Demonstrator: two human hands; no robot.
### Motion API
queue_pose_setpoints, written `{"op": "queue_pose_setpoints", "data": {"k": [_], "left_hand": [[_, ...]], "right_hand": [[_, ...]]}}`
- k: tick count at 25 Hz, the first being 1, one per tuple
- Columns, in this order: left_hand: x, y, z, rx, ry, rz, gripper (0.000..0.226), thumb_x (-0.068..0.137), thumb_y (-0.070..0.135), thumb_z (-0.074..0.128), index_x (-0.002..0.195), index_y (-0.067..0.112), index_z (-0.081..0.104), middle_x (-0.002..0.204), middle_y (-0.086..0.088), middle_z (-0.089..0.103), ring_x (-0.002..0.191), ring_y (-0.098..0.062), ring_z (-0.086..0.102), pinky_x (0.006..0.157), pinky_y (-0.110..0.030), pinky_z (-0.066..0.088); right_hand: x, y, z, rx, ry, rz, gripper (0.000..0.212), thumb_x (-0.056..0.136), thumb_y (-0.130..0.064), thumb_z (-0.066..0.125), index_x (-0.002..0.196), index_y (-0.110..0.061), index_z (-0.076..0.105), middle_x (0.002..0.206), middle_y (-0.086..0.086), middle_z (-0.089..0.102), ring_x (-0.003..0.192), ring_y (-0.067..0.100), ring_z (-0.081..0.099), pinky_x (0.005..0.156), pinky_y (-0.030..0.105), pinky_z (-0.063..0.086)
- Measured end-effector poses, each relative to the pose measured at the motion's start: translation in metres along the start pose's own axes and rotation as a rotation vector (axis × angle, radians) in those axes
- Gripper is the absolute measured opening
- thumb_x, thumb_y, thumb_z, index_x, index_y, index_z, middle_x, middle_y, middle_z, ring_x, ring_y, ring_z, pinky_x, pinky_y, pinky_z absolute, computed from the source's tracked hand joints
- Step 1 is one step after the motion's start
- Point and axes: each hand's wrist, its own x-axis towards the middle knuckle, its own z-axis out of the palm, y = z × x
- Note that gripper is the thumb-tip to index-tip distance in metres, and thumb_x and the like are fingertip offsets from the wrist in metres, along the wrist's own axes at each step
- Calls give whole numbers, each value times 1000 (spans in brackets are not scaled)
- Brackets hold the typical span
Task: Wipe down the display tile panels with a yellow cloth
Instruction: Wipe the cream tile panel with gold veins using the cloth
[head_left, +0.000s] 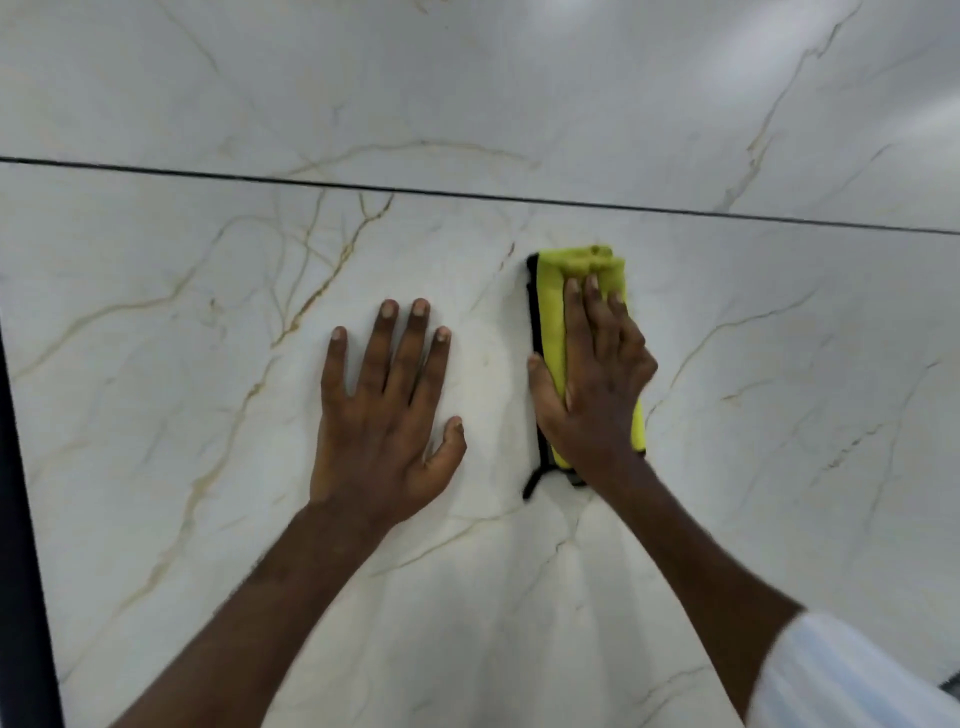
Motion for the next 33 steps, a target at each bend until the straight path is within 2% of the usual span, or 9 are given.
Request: {"op": "queue_pose_setpoints", "data": {"k": [5,10,13,16,19,24,27,30,33], "left_hand": [[1,-2,1,15,13,1,80,99,47,44,164,4,23,172,-19,12,160,-39,9,124,-68,9],[4,0,-7,83,-52,-10,80,98,48,44,163,5,27,172,-20,16,159,-40,13,124,-68,11],[4,-3,-16,22,-71,27,78,98,47,47,162,5,32,172,-18,18,159,-39,14,123,-68,12],[-34,1,-27,-32,-66,19,75,98,47,45,162,8,33,173,-13,13,160,-34,14,120,-67,14],[-97,11,-21,-86,-123,82,81,96,49,50,162,6,32,172,-14,19,159,-38,16,122,-69,12],[-121,10,-1,-4,-116,148,84,92,49,55,161,4,33,170,-15,25,158,-41,16,124,-69,0],[-123,15,-2,13,-104,144,85,95,50,52,162,4,30,170,-16,24,158,-43,15,123,-71,2],[-123,13,0,-22,-95,133,82,97,50,50,162,4,28,170,-16,23,157,-44,17,123,-72,4],[-125,14,0,-21,-108,118,82,97,50,49,163,4,27,170,-16,22,157,-44,17,123,-71,5]], "right_hand": [[-67,2,-5,4,-40,45,77,88,-44,53,157,-16,37,164,11,40,149,35,35,103,58,37],[58,-40,1,20,-68,-13,81,84,-48,56,157,-16,45,163,9,42,145,36,42,95,55,40],[82,-54,3,22,-90,-3,81,85,-49,55,158,-19,43,164,7,41,146,34,42,95,54,40],[24,-45,-2,-5,-73,-61,77,88,-47,57,158,-16,44,163,9,41,147,35,40,96,55,40],[-78,-30,-11,11,-90,-43,74,92,-45,58,157,-12,43,163,14,40,148,38,40,98,59,42],[-211,-12,-33,-73,-241,-11,73,100,-48,48,160,-9,30,161,22,38,147,46,37,95,60,44],[-157,-16,-25,-54,-194,-33,76,94,-44,58,157,-7,37,159,23,42,146,46,39,102,58,41],[-85,-31,-15,-38,-136,60,79,88,-45,60,156,-7,43,161,18,42,147,42,41,104,56,37],[-98,-32,-13,-55,-121,52,76,93,-46,58,157,-8,42,162,17,41,149,39,39,103,55,38]]}}
